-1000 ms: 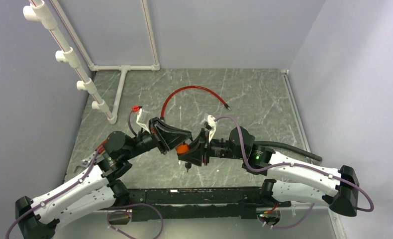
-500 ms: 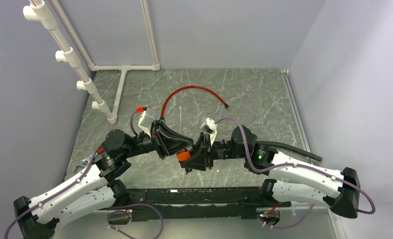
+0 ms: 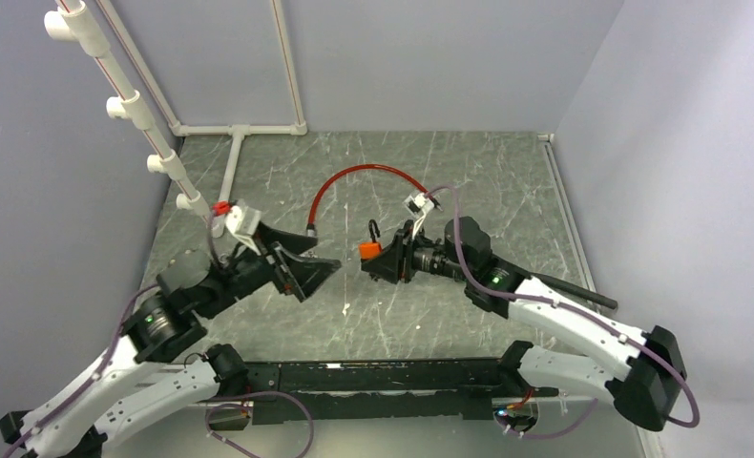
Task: Unlock with the key
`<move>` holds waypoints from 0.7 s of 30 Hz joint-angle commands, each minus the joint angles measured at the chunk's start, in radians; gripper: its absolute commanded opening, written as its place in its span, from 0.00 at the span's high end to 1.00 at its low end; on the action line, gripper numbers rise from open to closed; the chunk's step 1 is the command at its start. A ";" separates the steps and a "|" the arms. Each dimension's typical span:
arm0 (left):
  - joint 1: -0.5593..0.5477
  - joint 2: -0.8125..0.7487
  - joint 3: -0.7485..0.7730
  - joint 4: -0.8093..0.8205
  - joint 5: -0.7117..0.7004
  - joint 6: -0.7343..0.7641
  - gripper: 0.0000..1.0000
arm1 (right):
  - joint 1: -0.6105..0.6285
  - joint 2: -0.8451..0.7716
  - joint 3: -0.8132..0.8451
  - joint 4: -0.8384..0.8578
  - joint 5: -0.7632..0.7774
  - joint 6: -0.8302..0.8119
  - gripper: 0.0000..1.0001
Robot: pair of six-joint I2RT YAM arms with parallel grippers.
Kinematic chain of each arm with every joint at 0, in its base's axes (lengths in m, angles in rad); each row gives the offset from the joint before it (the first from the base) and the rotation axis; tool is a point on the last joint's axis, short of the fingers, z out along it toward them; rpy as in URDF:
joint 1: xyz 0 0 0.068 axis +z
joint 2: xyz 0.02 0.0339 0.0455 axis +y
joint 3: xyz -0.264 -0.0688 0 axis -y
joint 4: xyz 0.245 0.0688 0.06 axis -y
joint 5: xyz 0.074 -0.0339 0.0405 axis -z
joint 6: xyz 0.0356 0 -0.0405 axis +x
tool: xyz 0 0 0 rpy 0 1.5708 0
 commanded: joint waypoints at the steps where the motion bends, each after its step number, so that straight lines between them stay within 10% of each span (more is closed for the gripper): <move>1: 0.002 -0.067 0.100 -0.341 -0.304 0.037 0.01 | -0.055 0.073 0.007 0.042 0.033 0.092 1.00; 11: 0.002 -0.135 0.210 -0.811 -0.606 -0.085 0.01 | -0.295 0.548 0.214 0.036 -0.134 0.248 1.00; 21: -0.001 -0.224 0.190 -0.815 -0.606 -0.084 0.01 | -0.398 0.914 0.380 0.070 -0.259 0.326 1.00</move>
